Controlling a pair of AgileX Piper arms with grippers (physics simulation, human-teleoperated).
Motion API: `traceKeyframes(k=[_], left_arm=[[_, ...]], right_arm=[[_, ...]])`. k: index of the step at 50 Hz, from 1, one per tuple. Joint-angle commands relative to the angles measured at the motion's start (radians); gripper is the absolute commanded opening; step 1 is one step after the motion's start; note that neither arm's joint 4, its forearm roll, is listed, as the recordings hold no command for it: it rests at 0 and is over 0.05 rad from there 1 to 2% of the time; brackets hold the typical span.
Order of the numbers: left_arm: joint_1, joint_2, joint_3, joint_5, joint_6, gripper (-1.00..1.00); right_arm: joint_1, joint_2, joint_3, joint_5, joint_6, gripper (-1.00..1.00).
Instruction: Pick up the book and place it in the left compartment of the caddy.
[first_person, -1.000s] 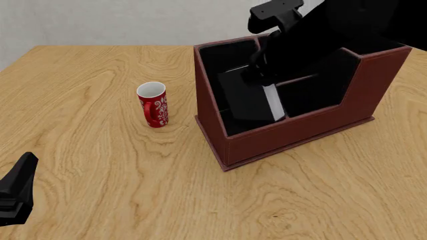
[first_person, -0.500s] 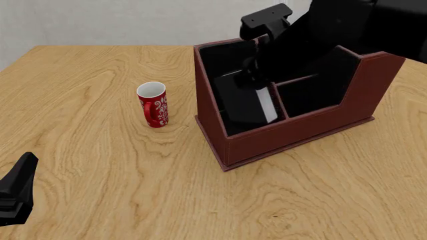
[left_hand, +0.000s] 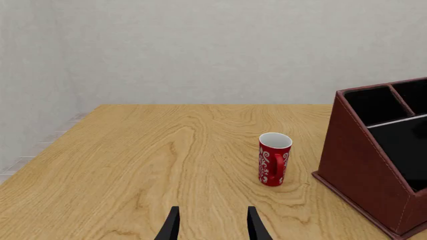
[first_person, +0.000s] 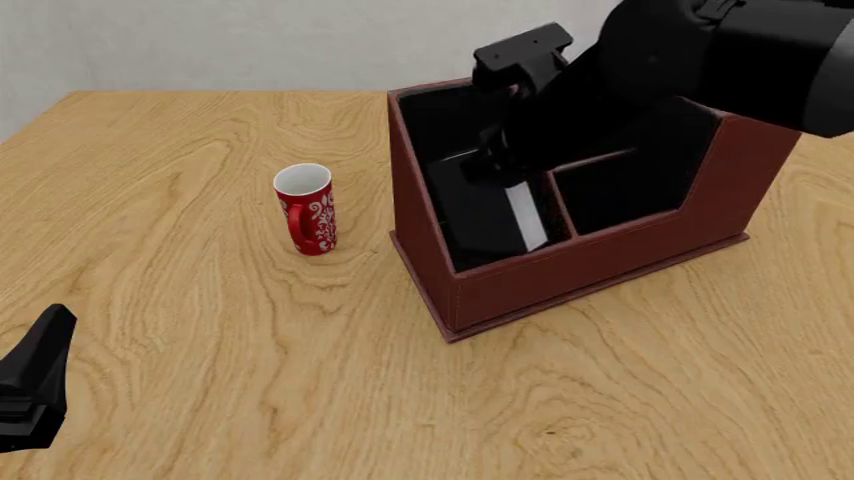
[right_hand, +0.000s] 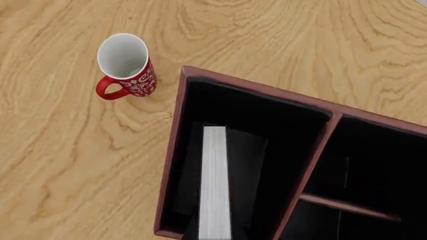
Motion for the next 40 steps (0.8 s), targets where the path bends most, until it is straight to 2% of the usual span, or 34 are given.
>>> traceKeyframes(k=[1, 13, 14, 40], left_arm=[[0.0, 0.0, 0.0, 0.0, 0.0, 1.0], [0.0, 0.0, 0.0, 0.0, 0.0, 1.0], [0.0, 0.0, 0.0, 0.0, 0.0, 1.0], [0.0, 0.0, 0.0, 0.0, 0.0, 1.0]], right_arm=[[-0.002, 0.003, -0.005, -0.012, 0.019, -1.0], [0.001, -0.008, -0.002, -0.005, 0.015, -1.0], [0.001, -0.009, 0.0, -0.005, 0.014, 1.0], [0.015, -0.025, 0.008, 0.002, 0.006, 1.0]])
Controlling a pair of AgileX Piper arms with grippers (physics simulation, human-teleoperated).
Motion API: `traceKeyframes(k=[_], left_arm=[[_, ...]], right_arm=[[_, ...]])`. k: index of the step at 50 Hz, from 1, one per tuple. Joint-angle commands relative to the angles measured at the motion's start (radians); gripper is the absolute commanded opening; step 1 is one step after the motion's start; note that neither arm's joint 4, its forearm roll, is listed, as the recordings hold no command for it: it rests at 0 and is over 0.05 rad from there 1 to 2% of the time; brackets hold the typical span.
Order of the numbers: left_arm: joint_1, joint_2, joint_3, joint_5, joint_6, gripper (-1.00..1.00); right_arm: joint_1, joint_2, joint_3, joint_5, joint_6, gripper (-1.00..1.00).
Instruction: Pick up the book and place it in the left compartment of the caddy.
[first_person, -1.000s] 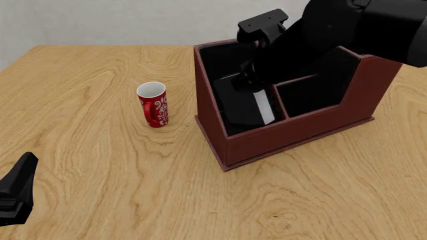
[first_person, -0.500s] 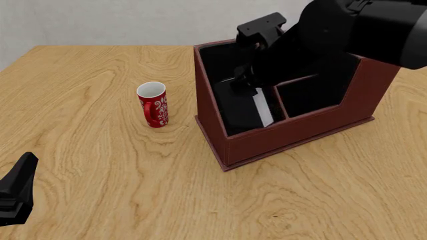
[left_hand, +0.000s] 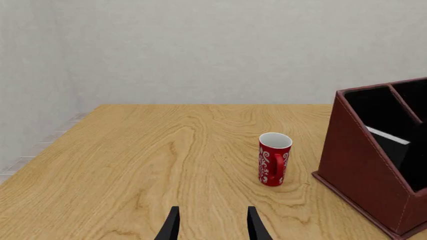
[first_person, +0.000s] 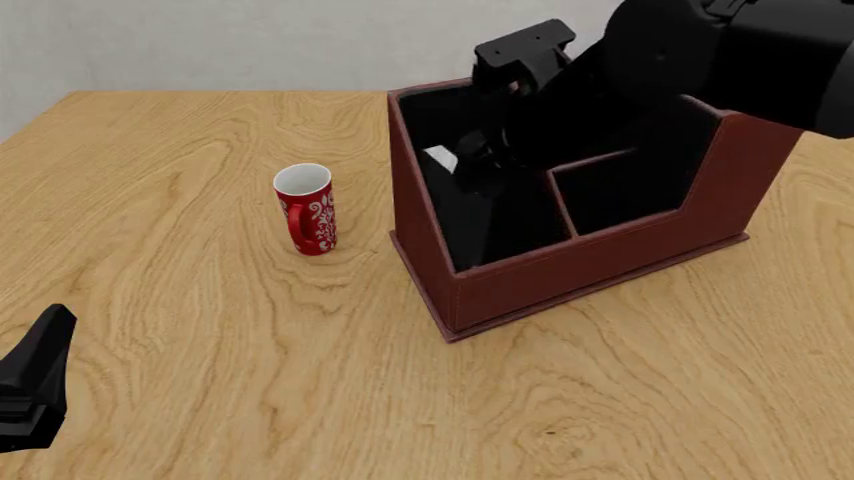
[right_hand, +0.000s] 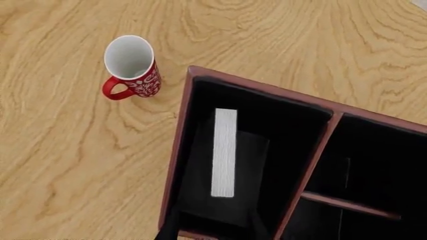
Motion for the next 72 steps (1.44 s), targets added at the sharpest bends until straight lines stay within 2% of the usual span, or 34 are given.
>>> traceKeyframes(k=[1, 21, 29, 31, 33, 35, 36, 38, 40, 50, 53, 55, 56, 58, 61, 68, 72], left_arm=[[0.0, 0.0, 0.0, 0.0, 0.0, 1.0], [0.0, 0.0, 0.0, 0.0, 0.0, 1.0], [0.0, 0.0, 0.0, 0.0, 0.0, 1.0], [0.0, 0.0, 0.0, 0.0, 0.0, 1.0], [0.0, 0.0, 0.0, 0.0, 0.0, 1.0], [0.0, 0.0, 0.0, 0.0, 0.0, 1.0], [0.0, 0.0, 0.0, 0.0, 0.0, 1.0], [0.0, 0.0, 0.0, 0.0, 0.0, 1.0], [0.0, 0.0, 0.0, 0.0, 0.0, 1.0], [0.0, 0.0, 0.0, 0.0, 0.0, 1.0], [0.0, 0.0, 0.0, 0.0, 0.0, 1.0], [0.0, 0.0, 0.0, 0.0, 0.0, 1.0], [0.0, 0.0, 0.0, 0.0, 0.0, 1.0], [0.0, 0.0, 0.0, 0.0, 0.0, 1.0], [0.0, 0.0, 0.0, 0.0, 0.0, 1.0], [0.0, 0.0, 0.0, 0.0, 0.0, 1.0], [0.0, 0.0, 0.0, 0.0, 0.0, 1.0]], right_arm=[[0.004, -0.006, -0.003, 0.006, -0.002, 1.0], [-0.001, -0.093, -0.054, 0.089, -0.027, 1.0], [-0.007, -0.156, -0.044, 0.113, -0.043, 1.0], [-0.01, -0.179, -0.032, 0.11, -0.065, 1.0], [-0.001, -0.203, -0.021, 0.112, -0.054, 1.0], [-0.013, -0.223, -0.01, 0.102, -0.075, 1.0], [-0.002, -0.235, -0.007, 0.107, -0.054, 1.0], [-0.011, -0.262, 0.005, 0.097, -0.082, 1.0], [0.011, -0.28, 0.011, 0.106, -0.051, 1.0], [0.051, -0.446, 0.103, 0.035, -0.062, 1.0], [0.06, -0.478, 0.117, 0.018, -0.045, 1.0], [0.097, -0.513, 0.145, 0.01, -0.016, 1.0], [0.099, -0.549, 0.182, -0.018, -0.032, 1.0], [0.099, -0.549, 0.183, -0.019, -0.032, 1.0], [0.125, -0.625, 0.246, -0.066, 0.001, 1.0], [0.141, -0.697, 0.265, -0.097, 0.036, 1.0], [0.161, -0.731, 0.281, -0.102, 0.033, 1.0]])
